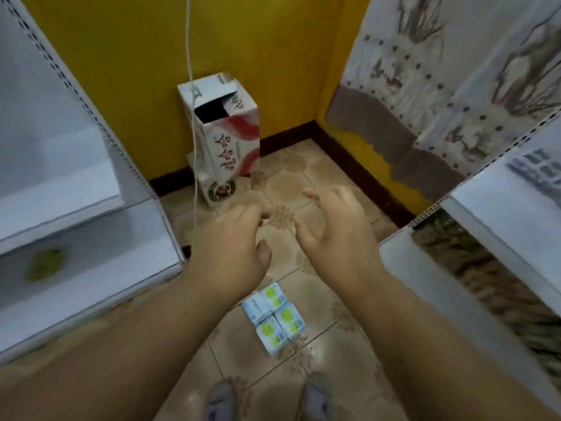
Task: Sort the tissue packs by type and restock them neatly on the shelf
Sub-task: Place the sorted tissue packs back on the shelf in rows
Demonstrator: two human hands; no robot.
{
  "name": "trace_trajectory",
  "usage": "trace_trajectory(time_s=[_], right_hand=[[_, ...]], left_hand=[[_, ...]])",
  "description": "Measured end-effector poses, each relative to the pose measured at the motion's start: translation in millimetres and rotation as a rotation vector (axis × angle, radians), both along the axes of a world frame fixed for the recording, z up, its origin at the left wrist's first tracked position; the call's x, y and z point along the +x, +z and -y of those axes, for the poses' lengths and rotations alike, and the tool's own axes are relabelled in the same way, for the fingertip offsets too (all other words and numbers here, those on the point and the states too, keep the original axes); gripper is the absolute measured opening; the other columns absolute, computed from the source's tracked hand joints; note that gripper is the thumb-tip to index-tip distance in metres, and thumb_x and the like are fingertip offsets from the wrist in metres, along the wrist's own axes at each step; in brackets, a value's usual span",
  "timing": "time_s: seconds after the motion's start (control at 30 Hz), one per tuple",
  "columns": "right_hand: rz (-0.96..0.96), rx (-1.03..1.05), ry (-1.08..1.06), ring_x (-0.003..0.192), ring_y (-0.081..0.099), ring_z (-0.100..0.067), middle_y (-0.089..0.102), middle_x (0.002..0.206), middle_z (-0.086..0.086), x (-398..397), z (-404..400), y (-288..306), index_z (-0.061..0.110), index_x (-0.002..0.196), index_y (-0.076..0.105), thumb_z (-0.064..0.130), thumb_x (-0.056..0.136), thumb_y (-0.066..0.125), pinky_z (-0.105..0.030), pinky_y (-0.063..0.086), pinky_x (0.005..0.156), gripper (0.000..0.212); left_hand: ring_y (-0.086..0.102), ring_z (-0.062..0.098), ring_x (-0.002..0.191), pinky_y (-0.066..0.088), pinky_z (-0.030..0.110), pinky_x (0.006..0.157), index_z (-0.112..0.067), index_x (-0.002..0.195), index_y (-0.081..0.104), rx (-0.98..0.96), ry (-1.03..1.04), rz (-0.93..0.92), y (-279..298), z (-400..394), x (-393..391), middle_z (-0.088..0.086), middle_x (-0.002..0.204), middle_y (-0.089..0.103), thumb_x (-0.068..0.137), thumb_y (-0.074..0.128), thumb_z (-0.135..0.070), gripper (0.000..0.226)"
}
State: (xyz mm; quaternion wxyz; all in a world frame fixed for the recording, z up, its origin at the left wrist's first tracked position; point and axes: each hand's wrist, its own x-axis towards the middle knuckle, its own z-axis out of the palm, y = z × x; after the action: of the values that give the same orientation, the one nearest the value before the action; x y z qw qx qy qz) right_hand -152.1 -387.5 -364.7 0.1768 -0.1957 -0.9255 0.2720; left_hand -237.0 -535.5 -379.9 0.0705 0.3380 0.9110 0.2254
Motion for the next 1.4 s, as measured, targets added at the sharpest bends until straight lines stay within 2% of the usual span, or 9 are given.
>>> trace_trajectory(time_s=[0.27,0.47,0.73,0.83,0.9,1.0,1.1,1.2,1.4], right_hand=[[0.313,-0.251,-0.028,0.102,0.055,-0.012,0.052,0.119,0.004,-3,31,-301,0.025,0.123,0.059,0.025,0.085,0.069,-0.03,0.049,0.078,0.039],[0.541,-0.353,-0.062,0.103,0.058,-0.013,0.051,0.123,0.003,26,31,-500,0.025,0.125,0.057,0.022,0.086,0.066,-0.032,0.049,0.081,0.04],[0.765,-0.327,-0.131,0.114,0.056,-0.028,0.055,0.127,-0.011,41,-18,-682,0.017,0.133,0.052,0.024,0.083,0.07,-0.035,0.045,0.092,0.053],[0.915,-0.403,-0.15,0.123,0.051,-0.035,0.05,0.137,-0.018,40,-34,-732,0.008,0.144,0.038,0.03,0.084,0.073,-0.041,0.044,0.1,0.073],[0.94,-0.445,-0.163,0.117,0.057,-0.034,0.057,0.13,-0.017,38,-37,-754,0.005,0.135,0.047,0.031,0.081,0.077,-0.041,0.048,0.095,0.067],[0.838,-0.552,-0.179,0.096,0.068,-0.029,0.07,0.107,-0.012,39,-38,-759,0.008,0.111,0.066,0.028,0.076,0.082,-0.044,0.056,0.086,0.044],[0.672,-0.803,-0.302,0.088,0.069,-0.027,0.069,0.101,-0.01,45,-33,-709,0.011,0.105,0.062,0.022,0.075,0.084,-0.045,0.059,0.079,0.038],[0.51,-0.918,-0.333,0.08,0.07,-0.018,0.07,0.097,-0.005,53,-26,-609,0.012,0.106,0.062,0.014,0.078,0.081,-0.032,0.061,0.065,0.034],[0.287,-0.945,-0.373,0.082,0.072,-0.018,0.072,0.097,-0.004,62,-33,-324,0.015,0.109,0.063,0.002,0.078,0.074,-0.033,0.061,0.07,0.035]], left_hand=[[0.058,0.018,0.102,0.05,0.037,0.085,-0.027,0.13,0.05,-0.177,0.173,0.325,-295,38,-7,-0.006,0.117,0.059,0.088,0.06,-0.022,0.043],[0.058,0.016,0.101,0.041,0.028,0.077,-0.027,0.126,0.051,-0.236,0.227,0.521,-497,37,31,-0.008,0.113,0.059,0.089,0.059,-0.022,0.039],[0.056,0.015,0.085,0.039,0.024,0.071,-0.02,0.111,0.053,-0.184,0.591,0.885,-676,24,66,-0.004,0.096,0.06,0.088,0.067,-0.027,0.029],[0.058,0.012,0.072,0.048,0.019,0.061,-0.014,0.098,0.06,-0.081,0.783,1.122,-725,14,78,-0.003,0.081,0.061,0.086,0.073,-0.032,0.025],[0.066,0.017,0.08,0.056,0.028,0.07,-0.009,0.103,0.068,-0.054,0.819,1.123,-750,11,86,0.004,0.092,0.07,0.081,0.078,-0.038,0.038],[0.069,0.025,0.089,0.056,0.044,0.086,-0.012,0.099,0.071,0.009,0.864,1.041,-754,9,88,0.008,0.097,0.073,0.078,0.079,-0.038,0.034],[0.07,0.029,0.091,0.057,0.05,0.086,-0.017,0.099,0.068,0.149,0.907,1.083,-700,11,79,0.007,0.098,0.072,0.068,0.079,-0.042,0.041],[0.069,0.032,0.094,0.056,0.054,0.085,-0.018,0.108,0.061,0.274,0.924,1.093,-603,14,65,0.007,0.107,0.07,0.069,0.08,-0.034,0.046],[0.066,0.026,0.096,0.057,0.047,0.084,-0.018,0.118,0.047,0.367,0.719,0.961,-323,-13,37,0.004,0.106,0.064,0.091,0.069,-0.021,0.035]])
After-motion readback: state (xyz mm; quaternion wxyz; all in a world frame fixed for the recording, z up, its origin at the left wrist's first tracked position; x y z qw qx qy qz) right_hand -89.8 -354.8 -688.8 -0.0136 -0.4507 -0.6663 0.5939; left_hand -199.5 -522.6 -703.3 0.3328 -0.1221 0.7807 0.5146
